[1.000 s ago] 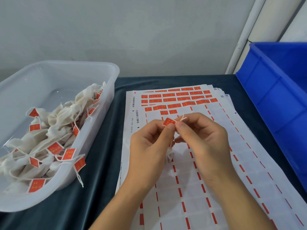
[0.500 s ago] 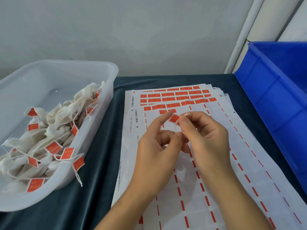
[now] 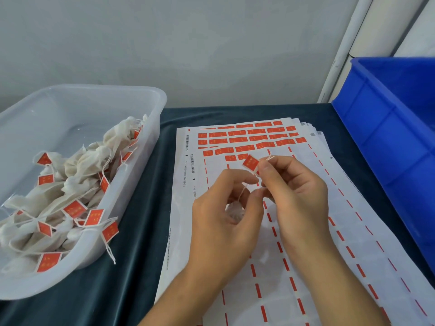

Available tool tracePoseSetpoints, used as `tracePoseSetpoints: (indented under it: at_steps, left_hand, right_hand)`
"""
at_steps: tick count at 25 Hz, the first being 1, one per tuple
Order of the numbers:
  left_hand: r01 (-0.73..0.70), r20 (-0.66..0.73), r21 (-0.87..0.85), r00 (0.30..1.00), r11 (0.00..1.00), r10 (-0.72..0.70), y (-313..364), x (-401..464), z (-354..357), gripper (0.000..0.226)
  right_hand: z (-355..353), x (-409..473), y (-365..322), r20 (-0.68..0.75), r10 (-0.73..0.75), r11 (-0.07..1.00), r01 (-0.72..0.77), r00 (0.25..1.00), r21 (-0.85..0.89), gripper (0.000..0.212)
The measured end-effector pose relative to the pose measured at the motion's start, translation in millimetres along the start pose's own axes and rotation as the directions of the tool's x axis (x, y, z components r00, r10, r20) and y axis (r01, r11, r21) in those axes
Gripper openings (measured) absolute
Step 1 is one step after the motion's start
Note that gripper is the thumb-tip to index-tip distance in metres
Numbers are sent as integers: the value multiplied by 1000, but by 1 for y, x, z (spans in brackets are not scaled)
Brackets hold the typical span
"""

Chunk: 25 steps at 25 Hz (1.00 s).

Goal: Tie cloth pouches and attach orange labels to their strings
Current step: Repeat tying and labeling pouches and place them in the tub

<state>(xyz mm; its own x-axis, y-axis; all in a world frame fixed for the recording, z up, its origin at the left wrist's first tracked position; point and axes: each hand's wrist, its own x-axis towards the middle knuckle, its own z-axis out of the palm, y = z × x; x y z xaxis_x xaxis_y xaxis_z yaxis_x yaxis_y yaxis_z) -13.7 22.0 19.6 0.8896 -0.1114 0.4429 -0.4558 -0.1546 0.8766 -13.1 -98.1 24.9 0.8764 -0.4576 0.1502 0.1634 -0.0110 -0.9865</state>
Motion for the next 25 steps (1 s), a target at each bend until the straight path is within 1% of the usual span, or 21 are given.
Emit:
tracePoseSetpoints:
  at_steps: [4, 9, 12, 18, 22, 25]
  left_hand:
    - [-23, -84, 73, 996, 997, 29, -3, 1, -1, 18]
    - [-24, -138, 137, 990, 990, 43, -5, 4, -3, 15]
    - [-24, -149, 160, 988, 987, 48, -5, 5, -3, 15]
    - [-1, -156, 192, 987, 981, 32, -6, 5, -2, 16]
    - [11, -166, 198, 986, 980, 23, -7, 4, -1, 16]
    - [10, -167, 199, 986, 980, 24, -6, 5, -2, 16]
  right_hand:
    - [2, -2, 1, 47, -9, 1000, 8, 999, 22, 10]
    - [4, -3, 3, 88, -9, 1000, 7, 996, 23, 12]
    - [3, -3, 4, 95, 6, 999, -9, 996, 31, 10]
    - [3, -2, 5, 126, 72, 988, -89, 989, 130, 11]
    - [4, 0, 5, 143, 102, 981, -123, 984, 151, 20]
    - [4, 0, 5, 157, 104, 981, -128, 982, 149, 17]
